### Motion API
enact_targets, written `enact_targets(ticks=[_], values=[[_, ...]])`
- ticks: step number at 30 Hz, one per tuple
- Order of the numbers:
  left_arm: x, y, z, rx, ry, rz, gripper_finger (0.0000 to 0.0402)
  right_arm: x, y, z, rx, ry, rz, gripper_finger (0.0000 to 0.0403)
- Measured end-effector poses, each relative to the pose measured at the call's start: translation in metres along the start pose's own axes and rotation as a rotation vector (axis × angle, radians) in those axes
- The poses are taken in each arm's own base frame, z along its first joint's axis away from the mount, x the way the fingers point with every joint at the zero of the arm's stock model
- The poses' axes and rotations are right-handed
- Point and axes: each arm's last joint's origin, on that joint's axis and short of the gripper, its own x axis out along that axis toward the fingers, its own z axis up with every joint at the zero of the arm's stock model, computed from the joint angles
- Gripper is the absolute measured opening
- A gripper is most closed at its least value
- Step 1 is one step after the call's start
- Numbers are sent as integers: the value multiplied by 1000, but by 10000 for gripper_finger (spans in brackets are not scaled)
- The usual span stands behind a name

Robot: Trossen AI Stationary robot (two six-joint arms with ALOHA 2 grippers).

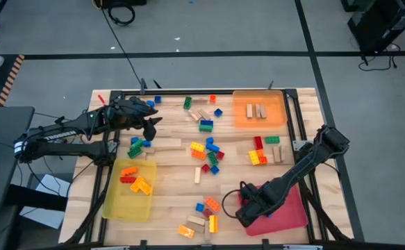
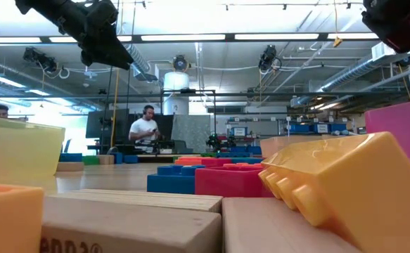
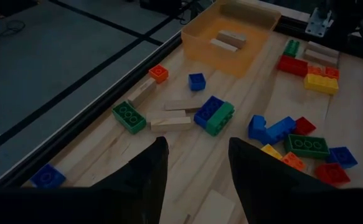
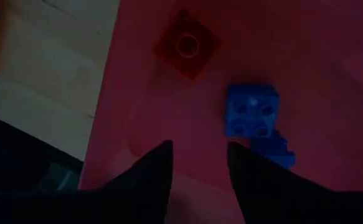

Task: Sort blocks by size
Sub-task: Put the large green game piece into the yellow bin

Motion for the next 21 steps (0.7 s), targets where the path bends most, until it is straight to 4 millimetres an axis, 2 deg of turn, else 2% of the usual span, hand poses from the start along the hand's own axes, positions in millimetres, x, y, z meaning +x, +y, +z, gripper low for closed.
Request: enact_targets(ticks=[6,12,17,21], values=[[0,0,0,-12,0,0,177,-15,10,-4,-8,7,43,211],[0,0,0,-31,0,0,177,-41,18,-10,-9,-5,41,248],[0,0,0,-29,0,0,177,-74,13,-12,-6,-121,40,266],[0,0,0,-41,1,-14,177,-107,-3,-10,-30,-265,67,268]])
